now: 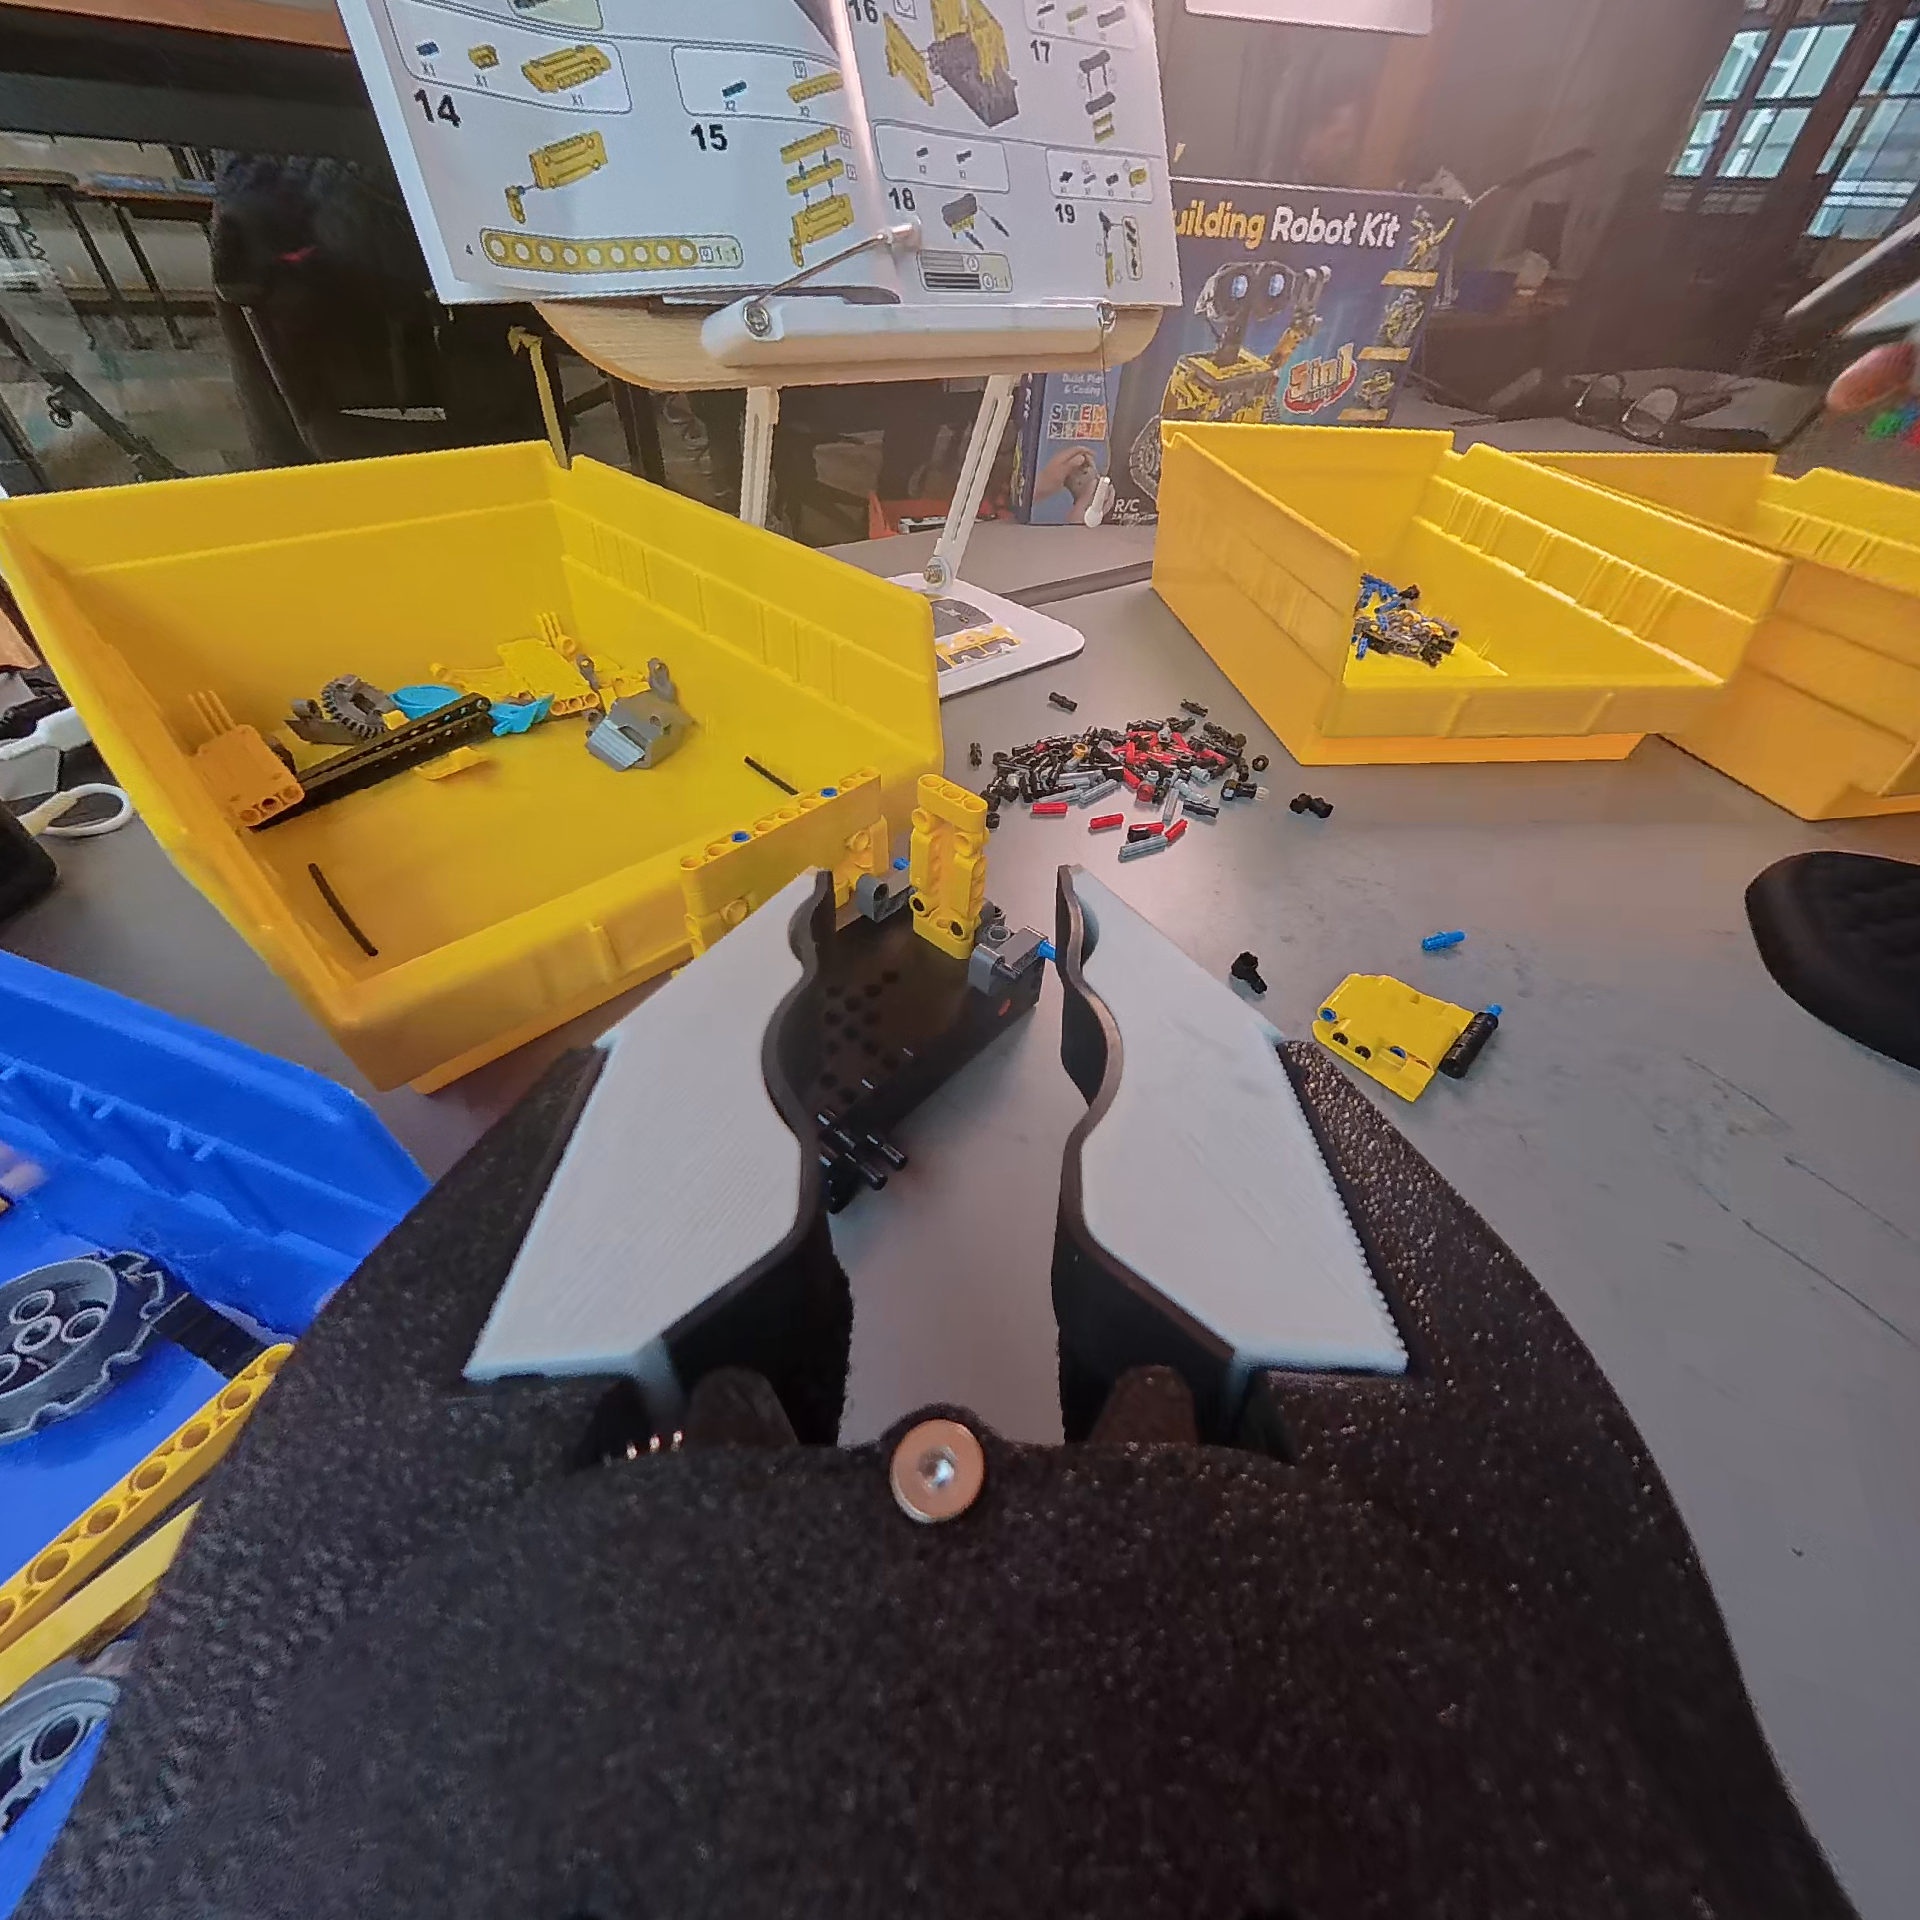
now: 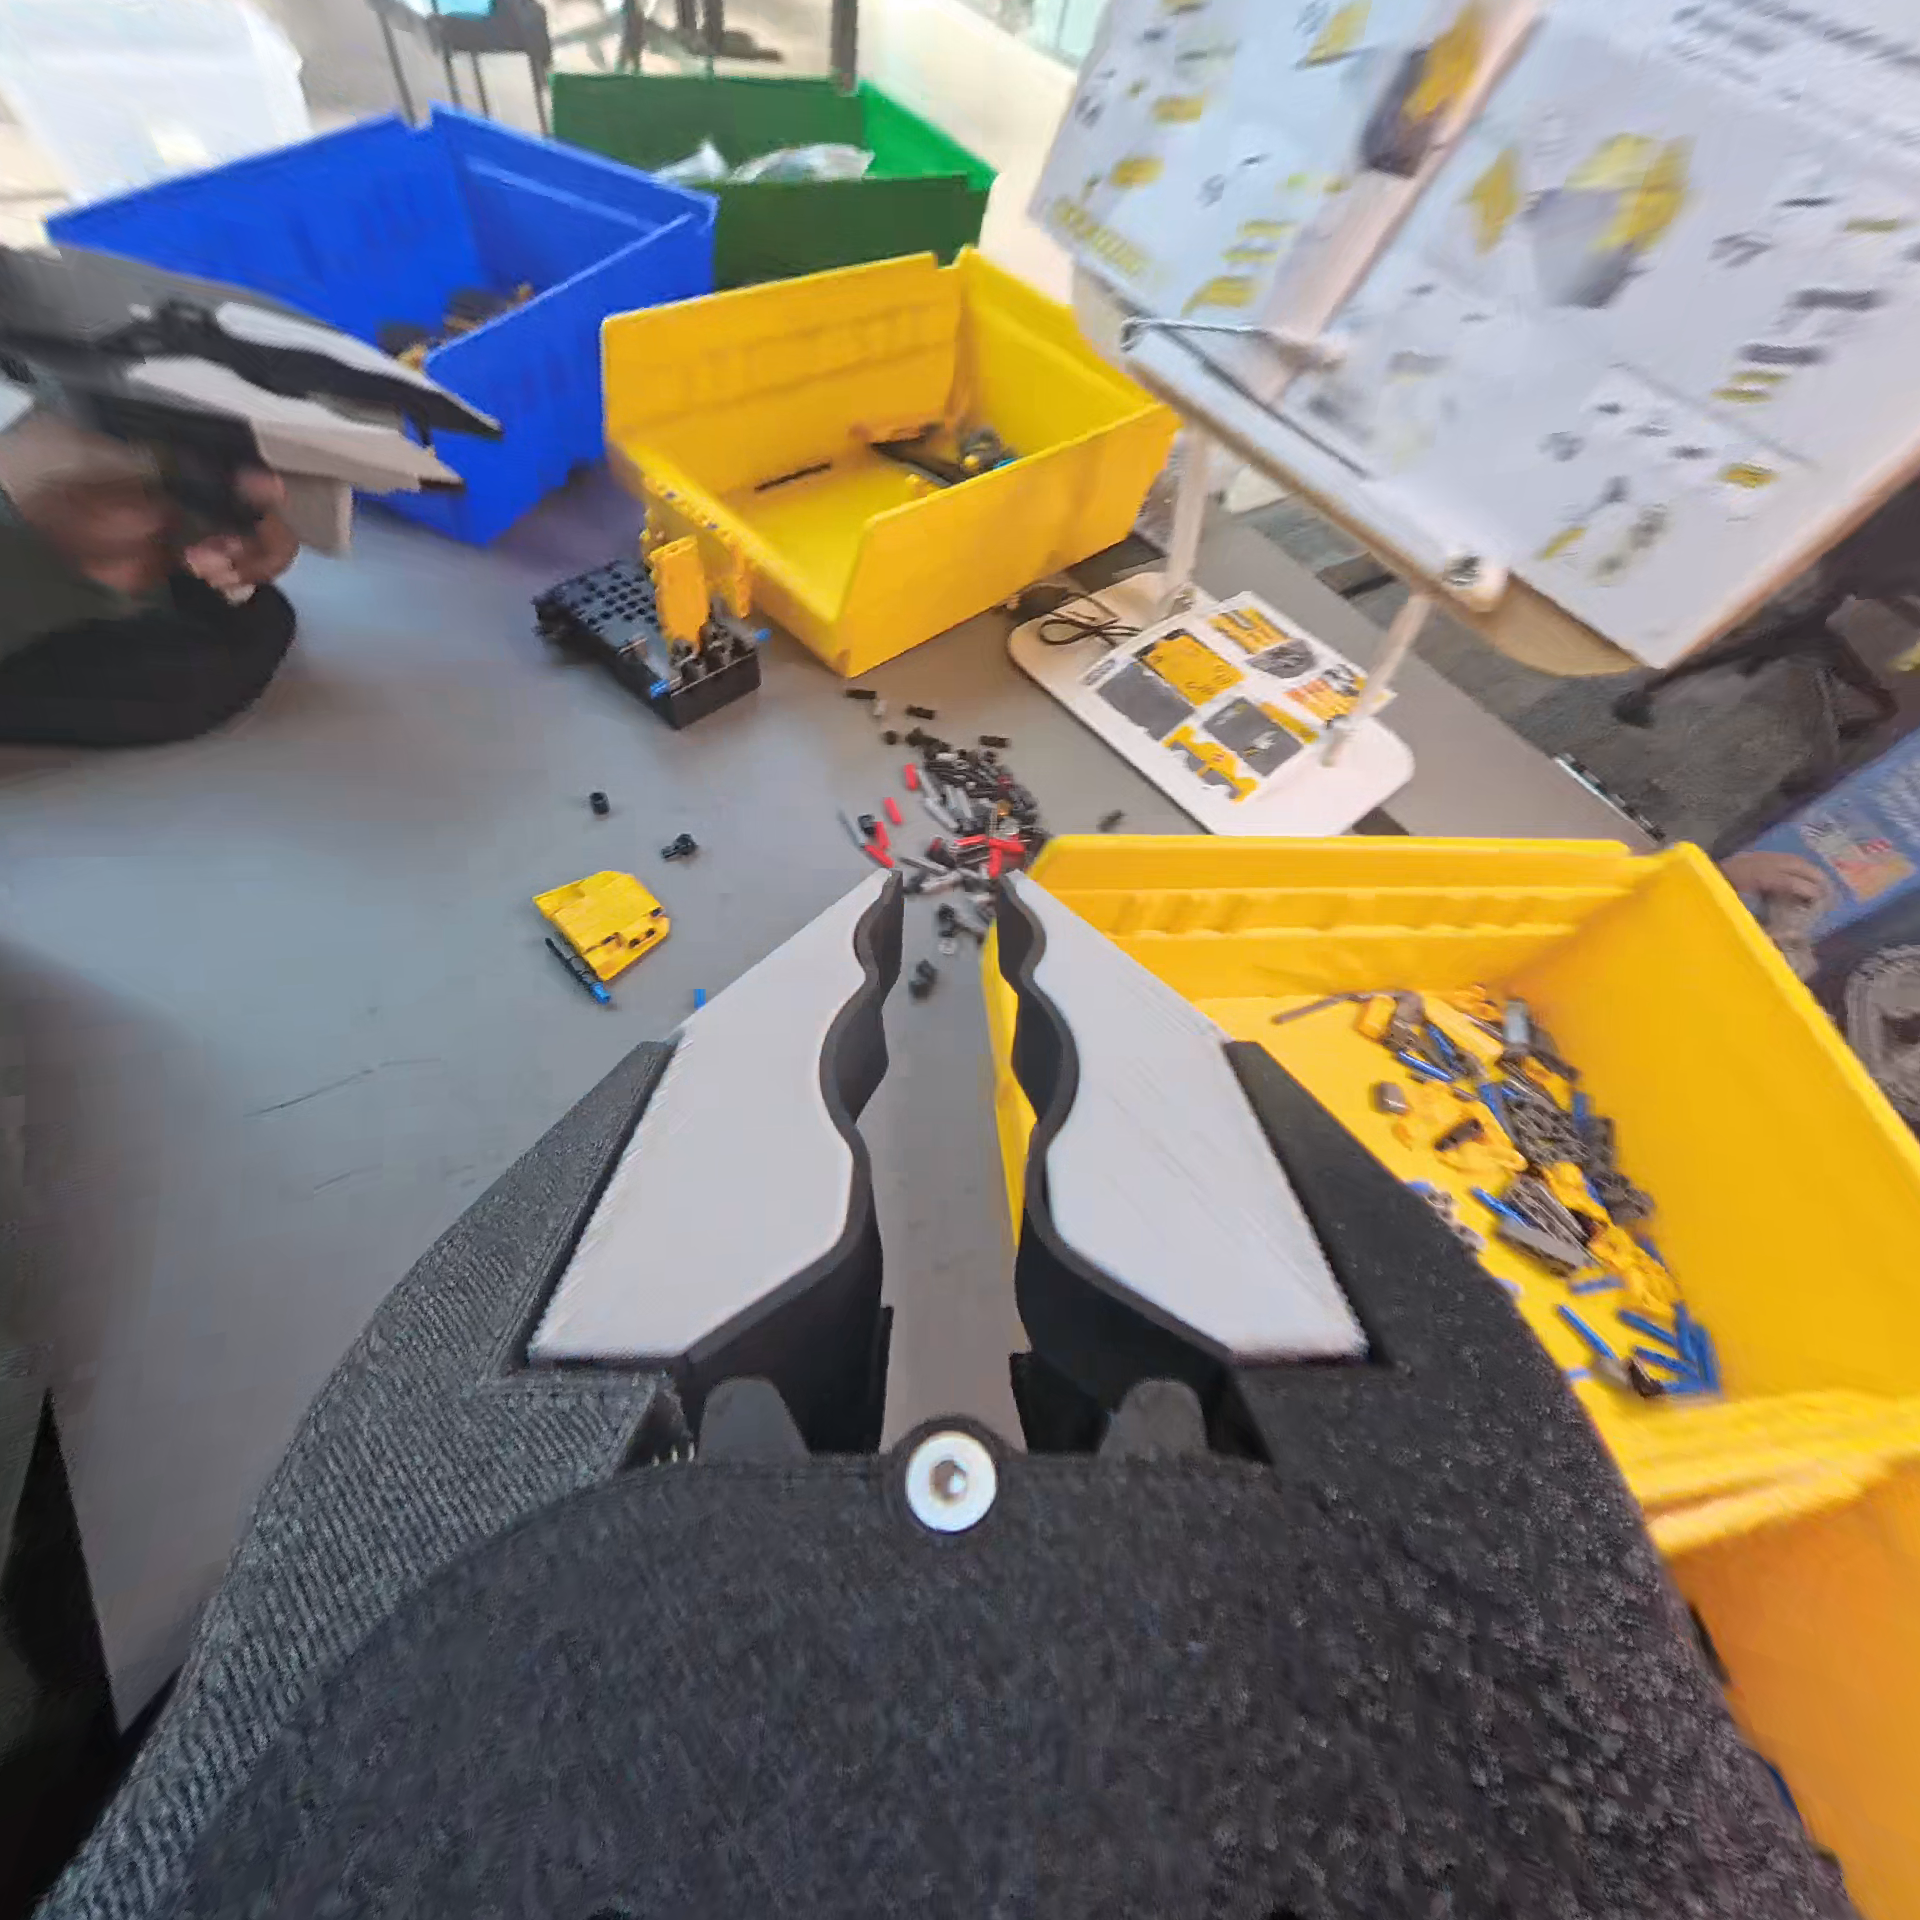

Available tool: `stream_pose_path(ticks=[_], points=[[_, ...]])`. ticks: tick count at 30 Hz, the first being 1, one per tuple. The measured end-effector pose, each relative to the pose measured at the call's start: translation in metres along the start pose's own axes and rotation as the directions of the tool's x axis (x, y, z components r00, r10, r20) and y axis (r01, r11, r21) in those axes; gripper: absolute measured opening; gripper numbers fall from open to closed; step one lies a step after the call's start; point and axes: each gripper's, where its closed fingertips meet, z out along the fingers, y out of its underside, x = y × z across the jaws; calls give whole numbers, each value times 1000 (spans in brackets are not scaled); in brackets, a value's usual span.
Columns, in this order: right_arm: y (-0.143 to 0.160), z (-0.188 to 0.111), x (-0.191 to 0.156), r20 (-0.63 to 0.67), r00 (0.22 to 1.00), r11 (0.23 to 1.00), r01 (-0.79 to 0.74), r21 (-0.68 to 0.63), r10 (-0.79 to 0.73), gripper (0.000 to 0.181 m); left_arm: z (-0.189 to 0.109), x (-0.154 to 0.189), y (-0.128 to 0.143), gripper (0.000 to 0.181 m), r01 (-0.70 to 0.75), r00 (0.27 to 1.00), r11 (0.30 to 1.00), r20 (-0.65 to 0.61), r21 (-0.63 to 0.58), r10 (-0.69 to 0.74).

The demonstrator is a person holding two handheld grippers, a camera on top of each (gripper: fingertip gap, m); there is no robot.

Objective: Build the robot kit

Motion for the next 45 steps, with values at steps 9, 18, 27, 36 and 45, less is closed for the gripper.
stream_pose_path(ticks=[9, 18, 27, 36, 45], points=[[82, -122, 98, -201, 979, 992, -56, -117, 31, 19, 2, -2, 2, 41, 5, 1000, 1000, 10, -15, -5], [220, -140, 155, -209, 978, 808, -123, -576, 0, 18, 7, 0, 9, 40, -31, 999, 997, 26, -63, 33], [264, -112, 140, 30, 999, 634, 42, -772, -30, 15, 10, 0, 14, 40, -62, 997, 993, 45, -100, 66], [270, -95, 131, 127, 992, 604, 117, -788, -26, 8, 11, 0, 16, 40, -61, 997, 992, 48, -109, 66], [268, -119, 144, 57, 997, 593, 20, -805, 44, 11, 12, 0, 17, 40, -52, 998, 992, 41, -117, 57]])
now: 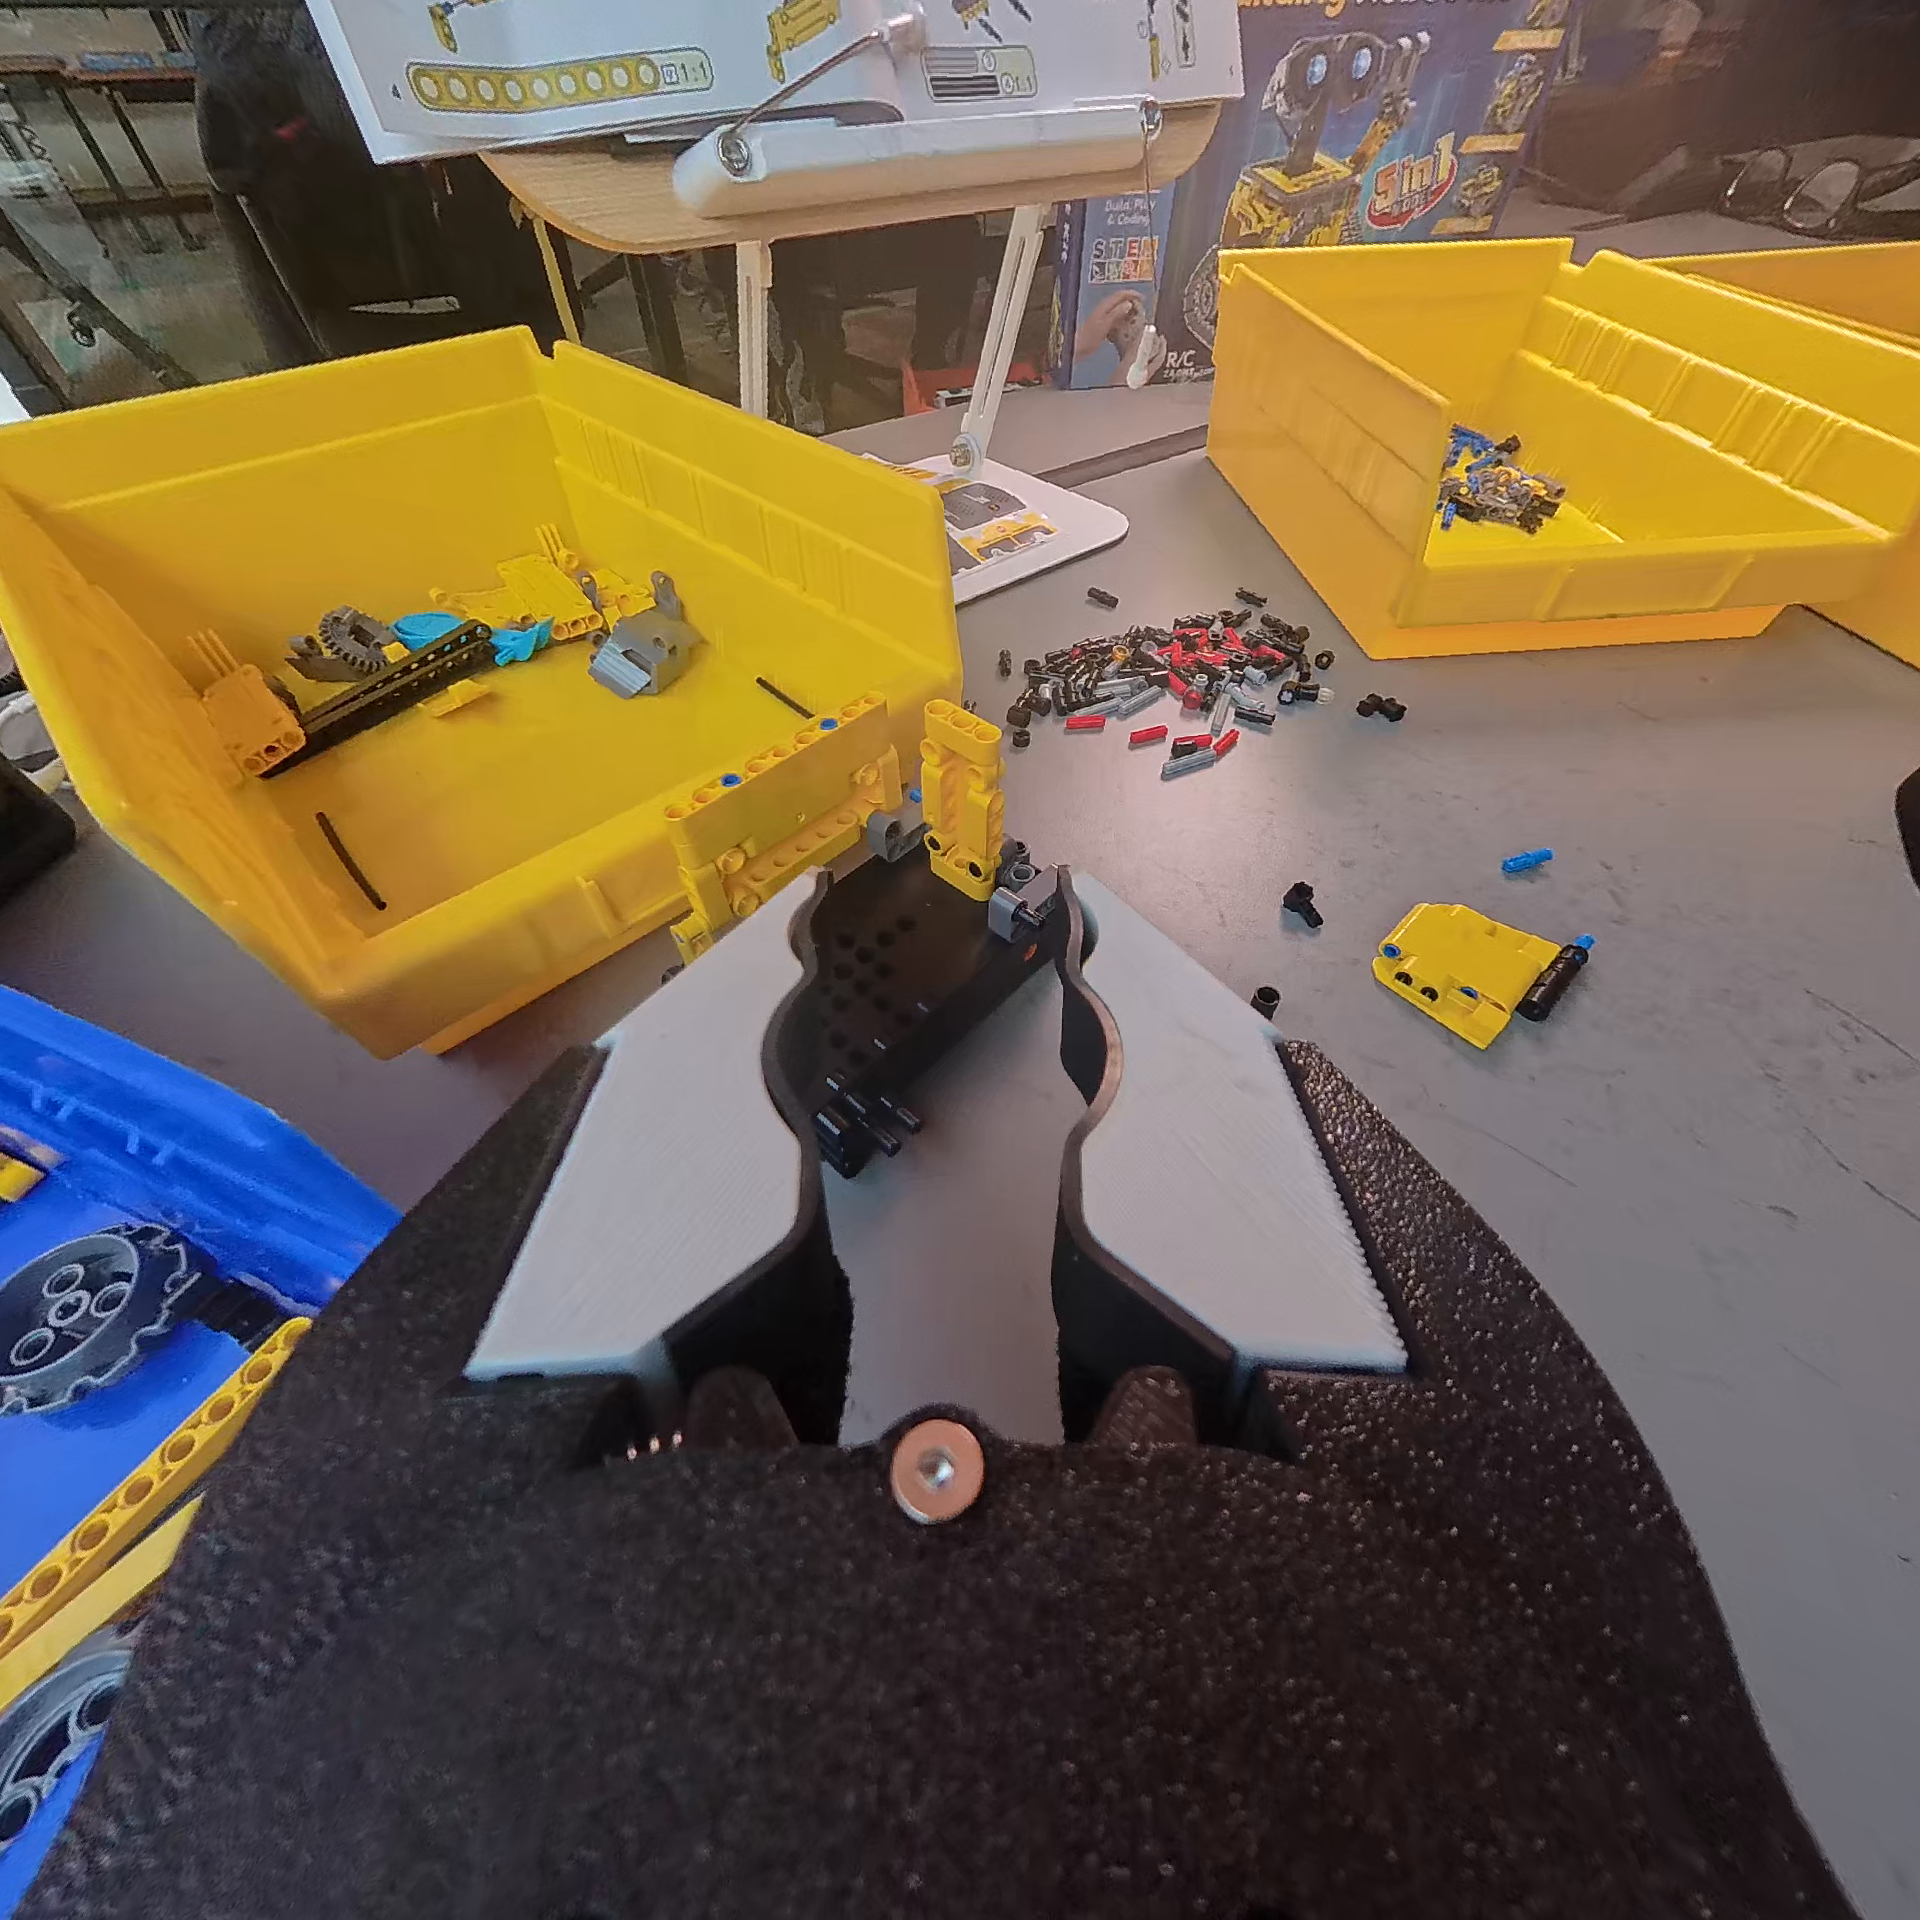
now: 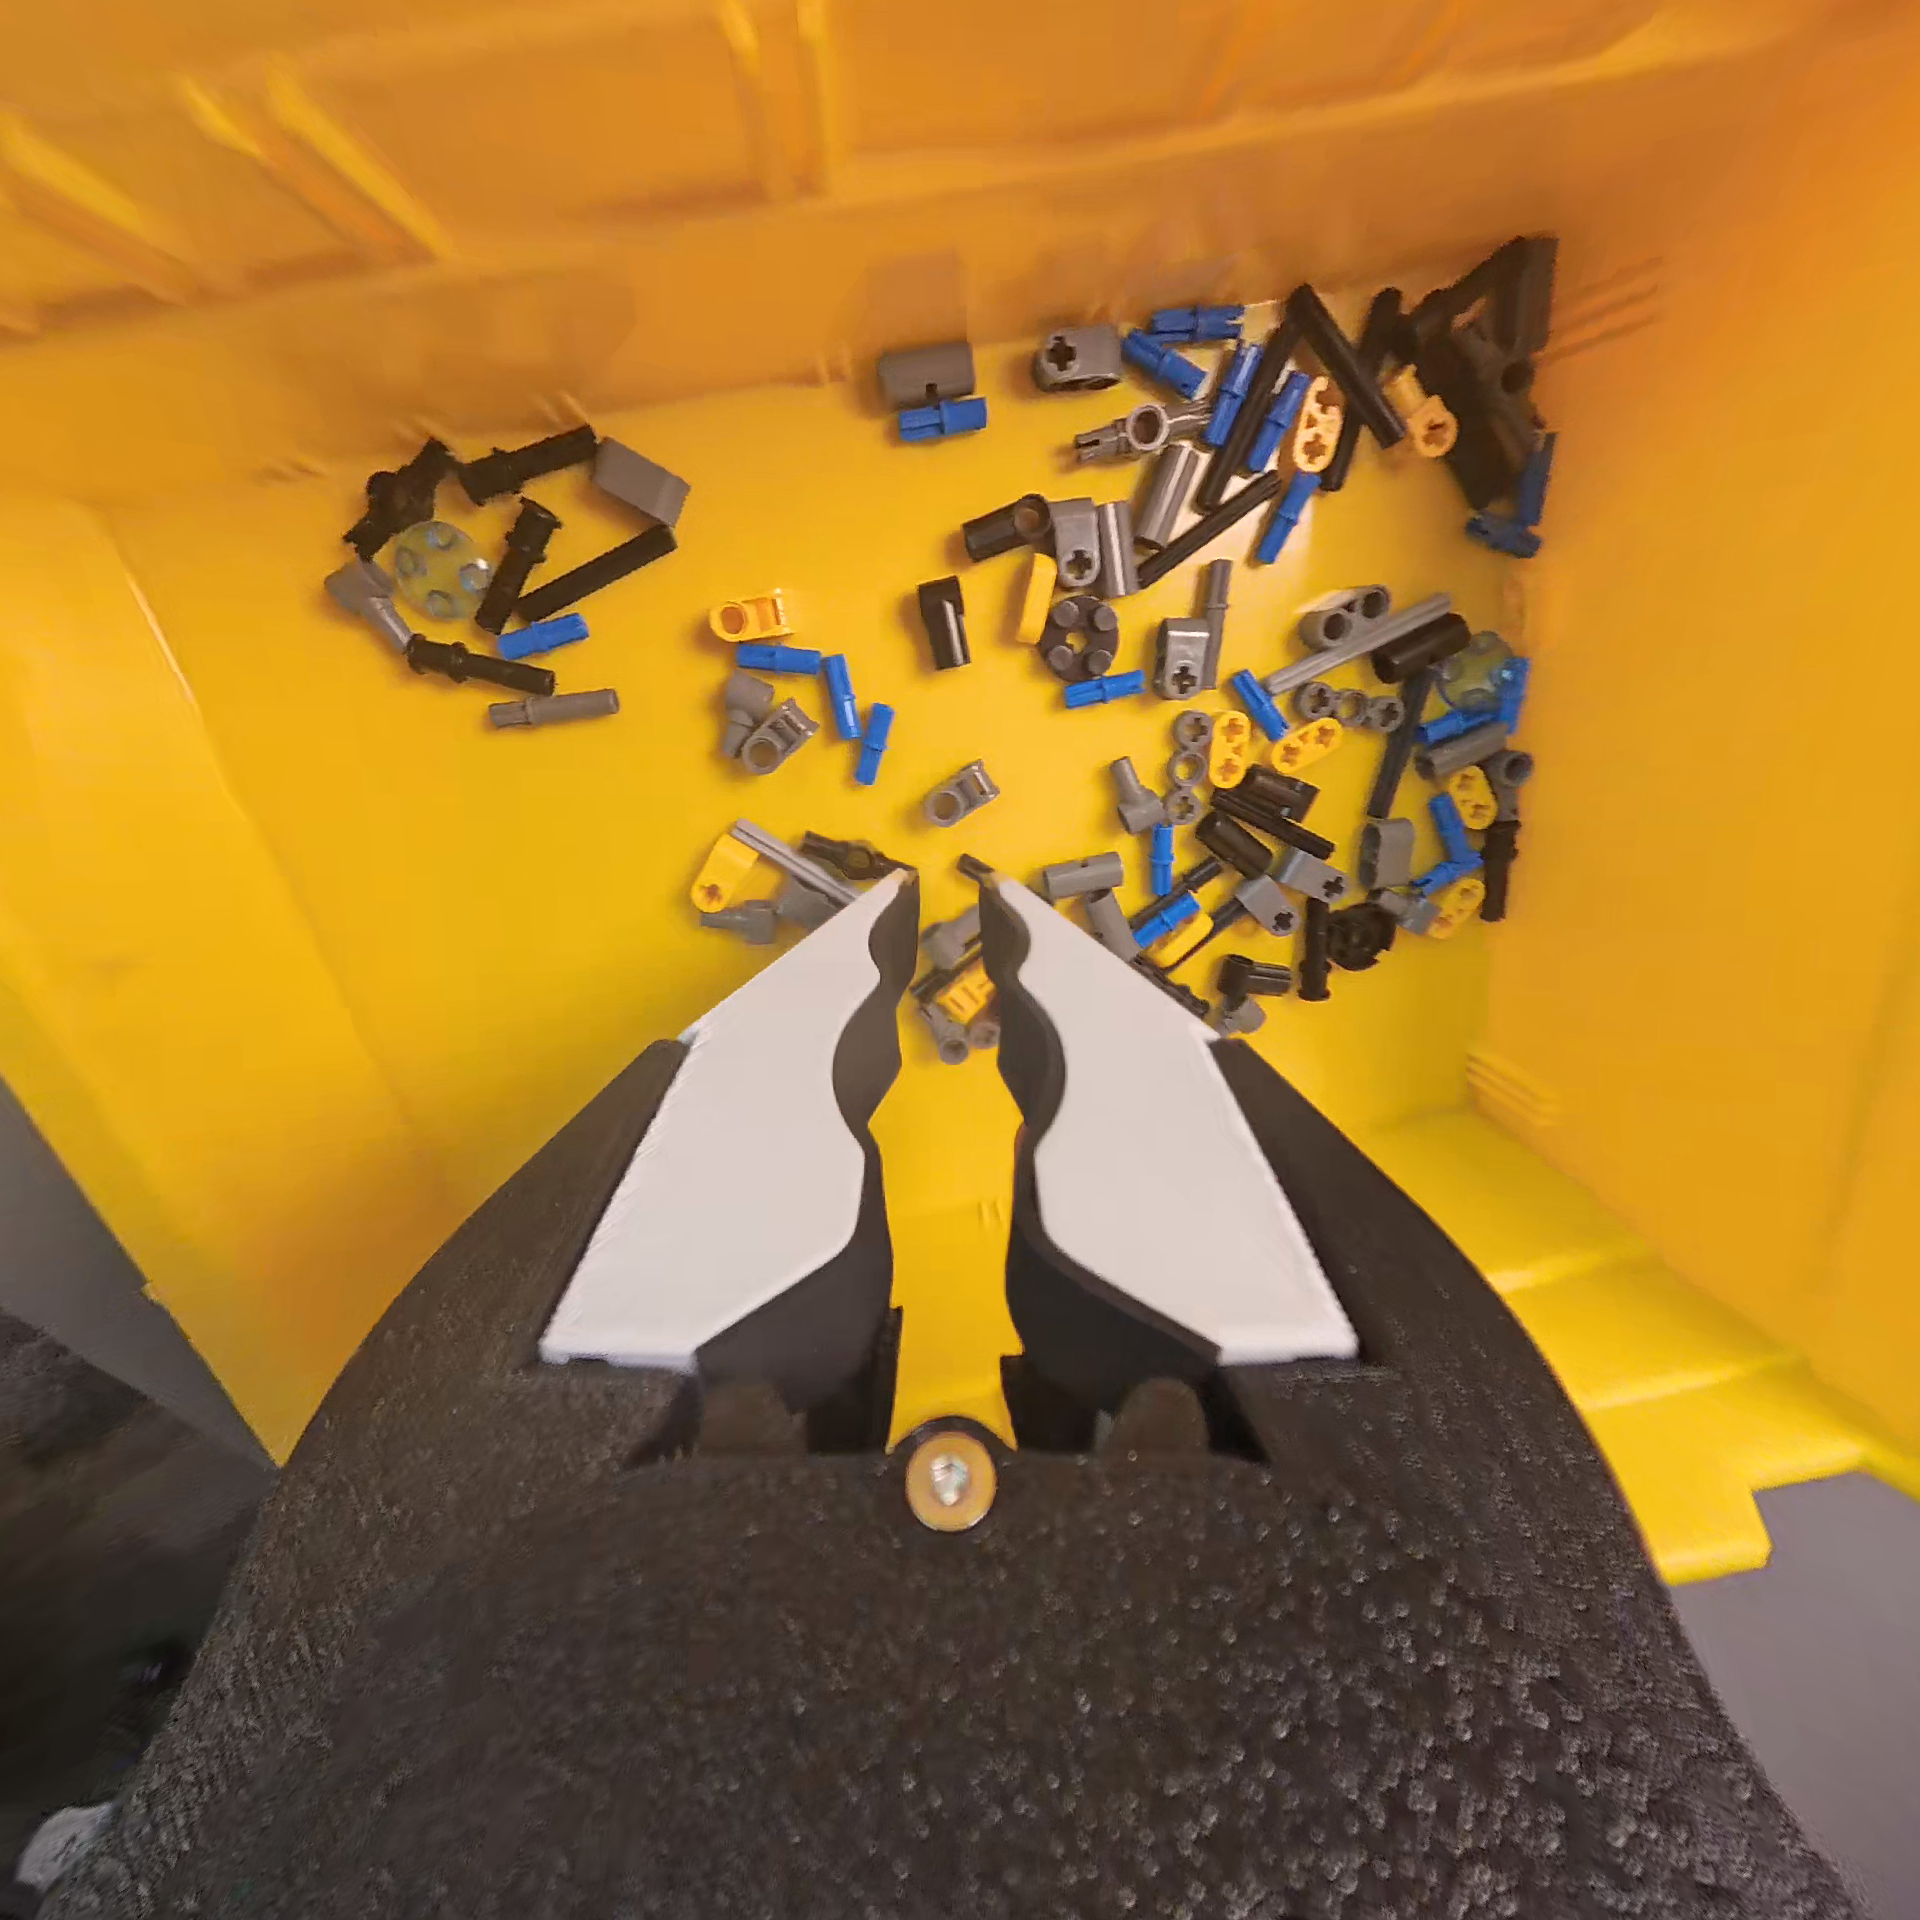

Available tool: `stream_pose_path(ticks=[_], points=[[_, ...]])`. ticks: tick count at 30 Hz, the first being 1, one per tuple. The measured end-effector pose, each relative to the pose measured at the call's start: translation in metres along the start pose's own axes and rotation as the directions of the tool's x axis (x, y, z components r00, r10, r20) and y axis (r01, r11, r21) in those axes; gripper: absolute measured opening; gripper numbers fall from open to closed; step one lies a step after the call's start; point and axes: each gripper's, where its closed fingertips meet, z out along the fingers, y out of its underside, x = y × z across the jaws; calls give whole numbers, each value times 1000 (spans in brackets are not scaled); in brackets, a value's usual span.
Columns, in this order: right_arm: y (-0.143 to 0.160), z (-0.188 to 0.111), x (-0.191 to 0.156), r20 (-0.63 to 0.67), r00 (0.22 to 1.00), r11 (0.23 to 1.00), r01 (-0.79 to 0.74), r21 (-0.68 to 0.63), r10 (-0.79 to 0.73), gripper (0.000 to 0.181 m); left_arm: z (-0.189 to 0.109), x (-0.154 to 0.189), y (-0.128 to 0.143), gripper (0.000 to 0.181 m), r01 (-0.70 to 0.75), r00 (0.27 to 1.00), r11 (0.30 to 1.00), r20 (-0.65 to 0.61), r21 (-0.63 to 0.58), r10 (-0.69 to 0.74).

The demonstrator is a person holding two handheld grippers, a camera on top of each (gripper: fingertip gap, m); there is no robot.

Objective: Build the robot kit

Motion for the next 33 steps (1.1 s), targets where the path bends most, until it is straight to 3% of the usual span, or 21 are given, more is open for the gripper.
stream_pose_path(ticks=[7, 24, 33], points=[[16, 4, 28, -113, 993, 996, -21, -83, 12, 11, 0, 0, 0, 40, -6, 1000, 1000, 4, -2, 6], [13, 11, 7, 9, 999, 993, 41, -108, -40, 6, 2, 1, 3, 40, -9, 1000, 1000, 1, -18, 9], [16, -4, 11, -27, 999, 997, 16, -69, -18, 11, 5, 2, 5, 39, -10, 1000, 999, -8, -37, 10]])
